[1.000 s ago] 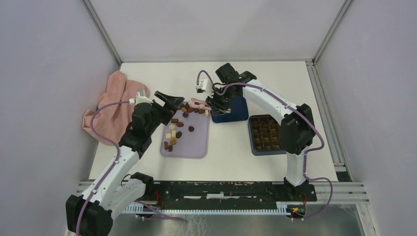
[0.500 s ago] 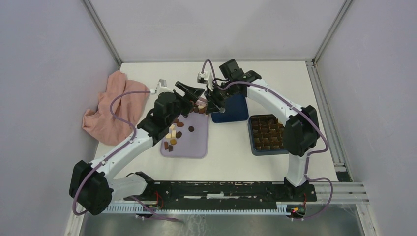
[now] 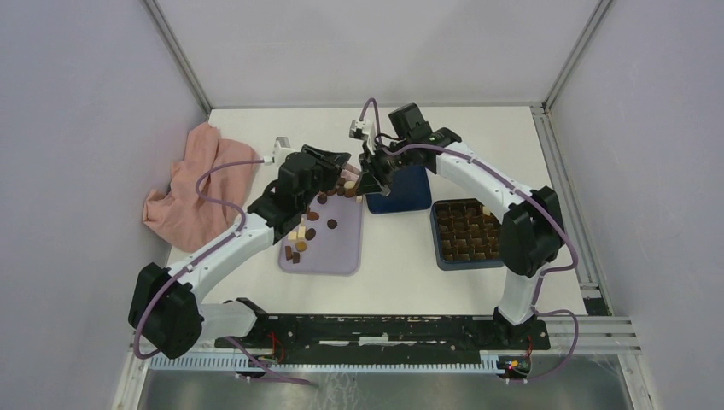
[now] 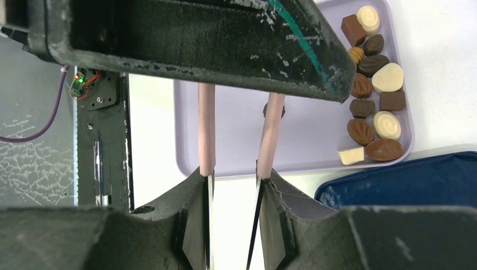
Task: Pack the chocolate
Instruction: Adjust the clamp.
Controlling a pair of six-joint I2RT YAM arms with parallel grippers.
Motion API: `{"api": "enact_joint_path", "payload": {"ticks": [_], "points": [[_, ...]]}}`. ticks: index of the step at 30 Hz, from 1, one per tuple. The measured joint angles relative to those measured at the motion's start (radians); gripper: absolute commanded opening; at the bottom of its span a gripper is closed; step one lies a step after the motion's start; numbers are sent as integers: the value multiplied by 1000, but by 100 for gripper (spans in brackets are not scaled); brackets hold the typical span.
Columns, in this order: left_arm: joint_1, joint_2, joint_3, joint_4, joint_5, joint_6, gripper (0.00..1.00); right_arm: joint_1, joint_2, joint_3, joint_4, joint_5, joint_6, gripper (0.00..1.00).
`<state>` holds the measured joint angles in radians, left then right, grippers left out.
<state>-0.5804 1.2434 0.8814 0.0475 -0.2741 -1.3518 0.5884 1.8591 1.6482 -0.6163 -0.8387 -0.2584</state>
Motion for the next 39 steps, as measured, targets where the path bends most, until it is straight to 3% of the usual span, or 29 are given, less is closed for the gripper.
{"api": "enact_joint_path", "payload": {"ticks": [15,28,31,35,37,39], "points": [[-10,7,8,-27,11,-140,2,-47,-115,-299,452,-129,276,43],[-5,6,8,-44,10,-182,4,-40,-115,-308,491,-128,273,42],[-5,7,8,-54,10,-182,26,-32,-115,-308,477,-116,241,38],[-5,7,8,-66,11,-184,69,-27,-115,-307,462,-89,223,37],[-6,6,8,-69,13,-188,83,-23,-115,-306,451,-79,217,37],[-5,6,8,-77,14,-189,89,-21,-115,-304,440,-74,215,37]]}}
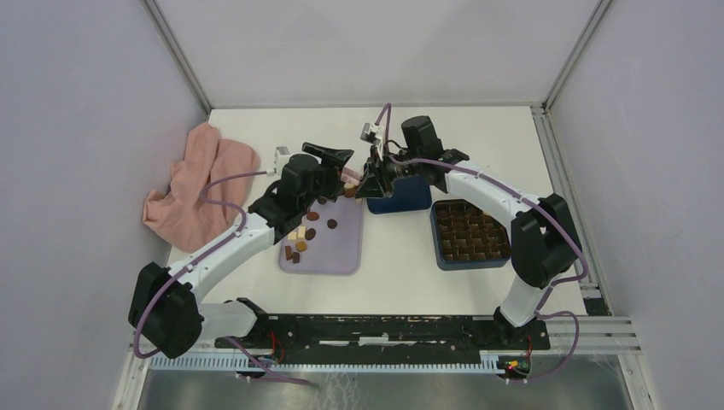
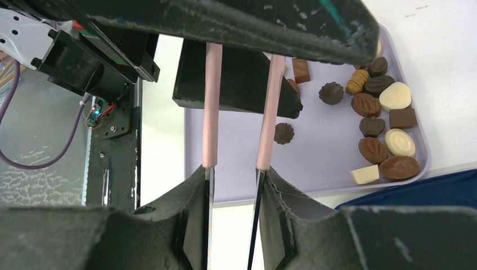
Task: Pack the chocolate
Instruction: Adjust the clamp, then adjust the plate at the center of the board.
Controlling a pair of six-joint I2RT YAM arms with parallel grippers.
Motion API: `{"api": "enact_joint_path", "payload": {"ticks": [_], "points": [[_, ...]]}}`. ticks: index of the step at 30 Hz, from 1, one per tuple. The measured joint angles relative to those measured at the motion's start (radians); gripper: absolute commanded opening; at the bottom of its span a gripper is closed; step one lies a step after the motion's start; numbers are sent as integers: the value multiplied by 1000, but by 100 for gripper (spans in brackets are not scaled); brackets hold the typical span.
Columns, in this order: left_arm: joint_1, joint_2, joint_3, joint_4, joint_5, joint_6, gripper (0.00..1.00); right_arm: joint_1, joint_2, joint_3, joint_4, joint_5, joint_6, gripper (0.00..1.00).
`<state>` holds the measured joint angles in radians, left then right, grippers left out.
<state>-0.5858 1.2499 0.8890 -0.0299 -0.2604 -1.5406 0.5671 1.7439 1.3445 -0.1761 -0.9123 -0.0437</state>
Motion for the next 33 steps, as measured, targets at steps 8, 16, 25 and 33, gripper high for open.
{"api": "enact_joint_path", "payload": {"ticks": [8,16,25,33], "points": [[0,-46,12,-167,-7,51,93,-11,0,23,-56,39,-41,37],[0,-190,138,-411,-114,382,92,-22,12,80,-269,203,-253,37],[145,-186,165,-573,-170,739,78,34,78,167,-506,405,-479,38],[417,-71,4,-626,-43,917,55,139,100,180,-605,507,-573,39]]}}
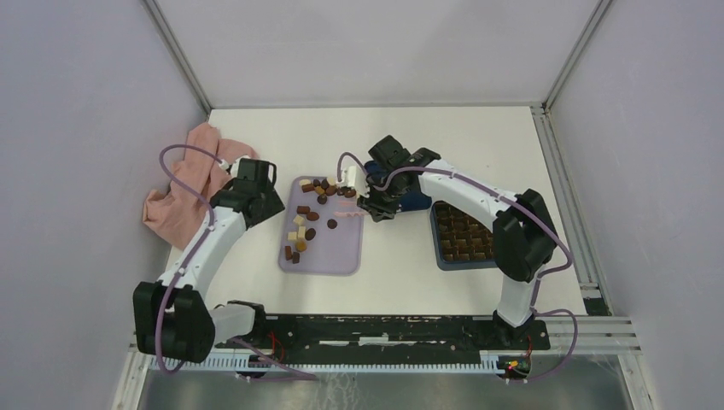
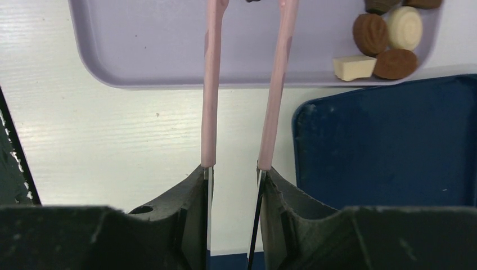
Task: Pack the chocolate
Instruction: Adjust the plate at the center of the board.
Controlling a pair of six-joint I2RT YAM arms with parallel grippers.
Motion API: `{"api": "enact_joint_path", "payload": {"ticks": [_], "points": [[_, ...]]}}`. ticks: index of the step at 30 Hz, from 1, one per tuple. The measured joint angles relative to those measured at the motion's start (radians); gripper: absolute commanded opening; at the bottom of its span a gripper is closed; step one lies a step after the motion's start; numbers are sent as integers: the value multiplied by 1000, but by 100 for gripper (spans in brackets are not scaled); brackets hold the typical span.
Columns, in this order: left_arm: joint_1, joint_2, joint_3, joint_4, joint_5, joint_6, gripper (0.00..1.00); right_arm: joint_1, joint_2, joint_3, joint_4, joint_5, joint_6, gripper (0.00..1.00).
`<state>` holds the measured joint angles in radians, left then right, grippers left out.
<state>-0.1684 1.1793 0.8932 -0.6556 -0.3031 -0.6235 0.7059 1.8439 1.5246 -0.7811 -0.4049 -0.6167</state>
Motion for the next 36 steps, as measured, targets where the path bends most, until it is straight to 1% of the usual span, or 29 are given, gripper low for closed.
{"api": "enact_joint_path", "payload": {"ticks": [1,5,7,10,20,25,31,36], "points": [[10,23,0,0,10,19,53,9,6,0,-6,4,-4,39],[43,109,0,-2,44,74,51,31,39,1,-25,20,-17,40],[58,154,0,-2,59,90,51,38,62,2,-31,28,-18,40],[73,200,-5,0,79,98,47,43,93,6,-44,44,-18,41],[89,300,-35,-1,138,118,36,45,127,34,-51,59,-18,41],[89,354,-58,2,162,129,28,46,137,53,-52,59,-18,41],[95,356,-59,3,219,129,26,54,153,76,-55,77,-20,41],[95,326,-88,3,300,128,26,58,158,84,-71,107,-31,42]]}}
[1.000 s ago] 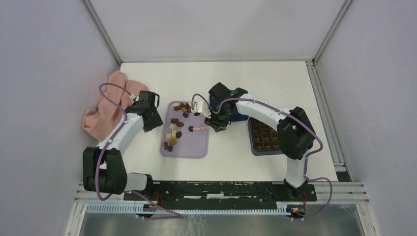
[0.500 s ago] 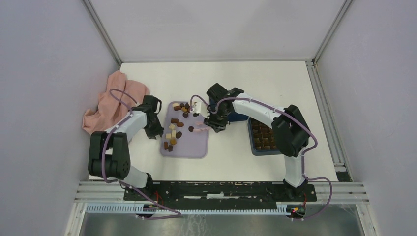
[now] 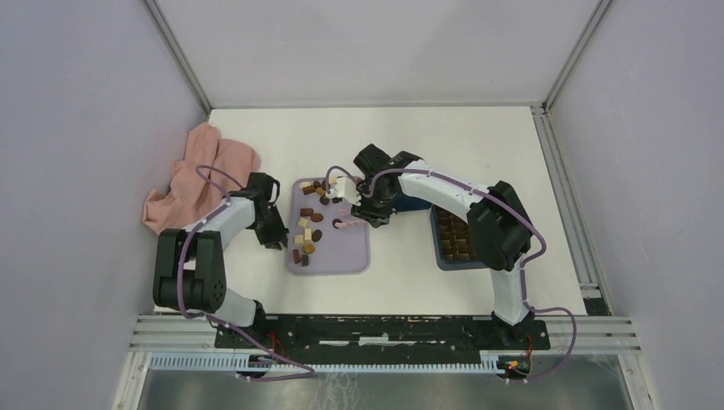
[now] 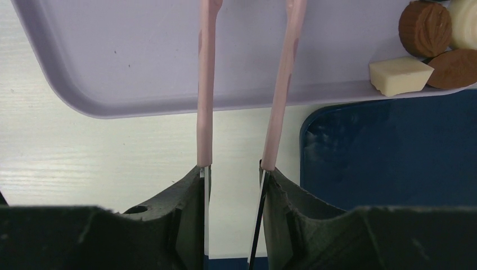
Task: Pack the chocolate
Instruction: Adjust the plate at the center of the board, then pick up the fake chocolate from the plate.
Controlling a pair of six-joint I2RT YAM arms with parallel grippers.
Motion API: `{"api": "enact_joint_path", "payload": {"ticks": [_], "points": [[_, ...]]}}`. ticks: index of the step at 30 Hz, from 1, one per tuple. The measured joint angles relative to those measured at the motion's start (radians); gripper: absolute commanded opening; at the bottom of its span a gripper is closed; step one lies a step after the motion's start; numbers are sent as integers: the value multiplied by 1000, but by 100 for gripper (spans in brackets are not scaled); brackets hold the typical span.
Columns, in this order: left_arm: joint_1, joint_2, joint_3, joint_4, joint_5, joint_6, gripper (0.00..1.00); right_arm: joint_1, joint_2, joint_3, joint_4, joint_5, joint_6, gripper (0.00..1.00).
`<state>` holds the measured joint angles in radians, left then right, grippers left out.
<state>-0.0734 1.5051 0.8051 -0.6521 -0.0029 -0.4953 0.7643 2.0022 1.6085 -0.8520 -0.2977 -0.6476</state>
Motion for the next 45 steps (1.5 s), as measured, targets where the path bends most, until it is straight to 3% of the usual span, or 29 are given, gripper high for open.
{"api": "enact_joint_path", "payload": {"ticks": [16,24,27,34,45], "points": [[-8,-75,-59,-5,183,-1,28,0,47,31,-38,91,-16,43],[-10,-188,-31,-65,100,-1,48,12,62,47,-47,101,-18,42],[-10,-244,10,-80,61,-2,52,19,62,48,-49,109,-26,42],[-10,-367,112,-72,28,-26,53,34,62,51,-51,141,-39,42],[-10,-413,138,-45,29,-82,53,52,62,51,-51,173,-40,42]]}}
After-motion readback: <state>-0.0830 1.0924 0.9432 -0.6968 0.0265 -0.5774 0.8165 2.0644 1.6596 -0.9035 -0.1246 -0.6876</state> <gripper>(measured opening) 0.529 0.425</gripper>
